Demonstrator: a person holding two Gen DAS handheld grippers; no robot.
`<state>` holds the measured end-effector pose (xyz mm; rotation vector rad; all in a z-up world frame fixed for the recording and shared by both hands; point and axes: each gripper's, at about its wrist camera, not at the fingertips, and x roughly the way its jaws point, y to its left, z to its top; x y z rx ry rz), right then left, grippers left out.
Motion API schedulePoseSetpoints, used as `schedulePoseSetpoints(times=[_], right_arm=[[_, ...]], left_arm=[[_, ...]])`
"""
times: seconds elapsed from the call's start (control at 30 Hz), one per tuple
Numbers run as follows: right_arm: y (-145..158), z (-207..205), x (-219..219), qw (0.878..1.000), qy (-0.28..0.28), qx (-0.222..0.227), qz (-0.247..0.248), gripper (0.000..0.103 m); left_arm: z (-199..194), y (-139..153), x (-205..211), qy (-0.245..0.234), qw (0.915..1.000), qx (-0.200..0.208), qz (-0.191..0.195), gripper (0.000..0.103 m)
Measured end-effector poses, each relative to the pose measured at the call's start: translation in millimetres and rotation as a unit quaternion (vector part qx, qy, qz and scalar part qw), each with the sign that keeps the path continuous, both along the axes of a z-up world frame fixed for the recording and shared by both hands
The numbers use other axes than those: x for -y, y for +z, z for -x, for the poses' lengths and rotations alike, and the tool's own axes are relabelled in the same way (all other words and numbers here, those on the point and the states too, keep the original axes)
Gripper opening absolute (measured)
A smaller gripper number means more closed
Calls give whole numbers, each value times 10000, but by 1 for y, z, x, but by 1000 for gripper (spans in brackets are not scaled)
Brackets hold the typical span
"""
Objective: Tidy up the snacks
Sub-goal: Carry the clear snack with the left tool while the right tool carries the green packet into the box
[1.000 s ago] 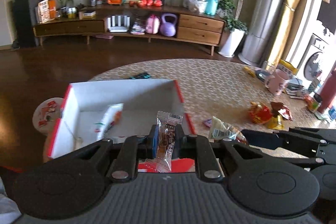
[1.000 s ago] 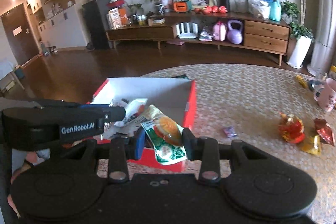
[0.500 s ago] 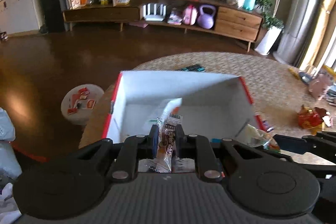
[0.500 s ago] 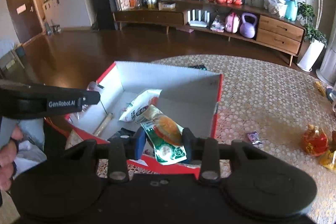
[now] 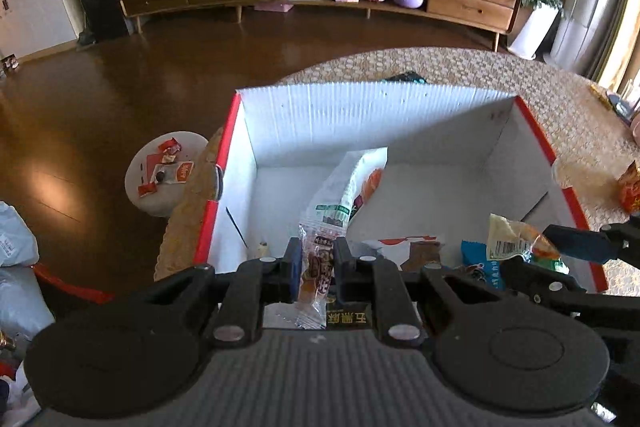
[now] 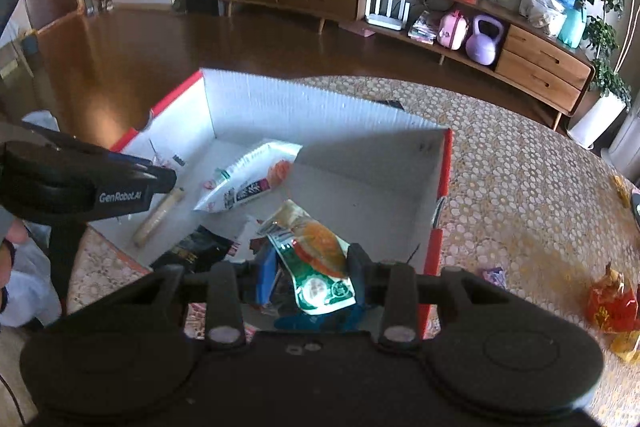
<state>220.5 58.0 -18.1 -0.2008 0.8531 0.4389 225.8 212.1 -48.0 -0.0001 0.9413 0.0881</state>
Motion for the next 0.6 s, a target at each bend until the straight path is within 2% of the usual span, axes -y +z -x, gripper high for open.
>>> schedulePoseSetpoints(times=[0.3,0.6], right_arm=[[-16,-9,-3,9997,27,-223,98,36],[-11,1,-5,9996,160,-246,-19,38]], left_arm=[[-10,-25,6,-185,9993,-315,-98,16],[-12,-33,7,-192,9987,-474,-67,16]])
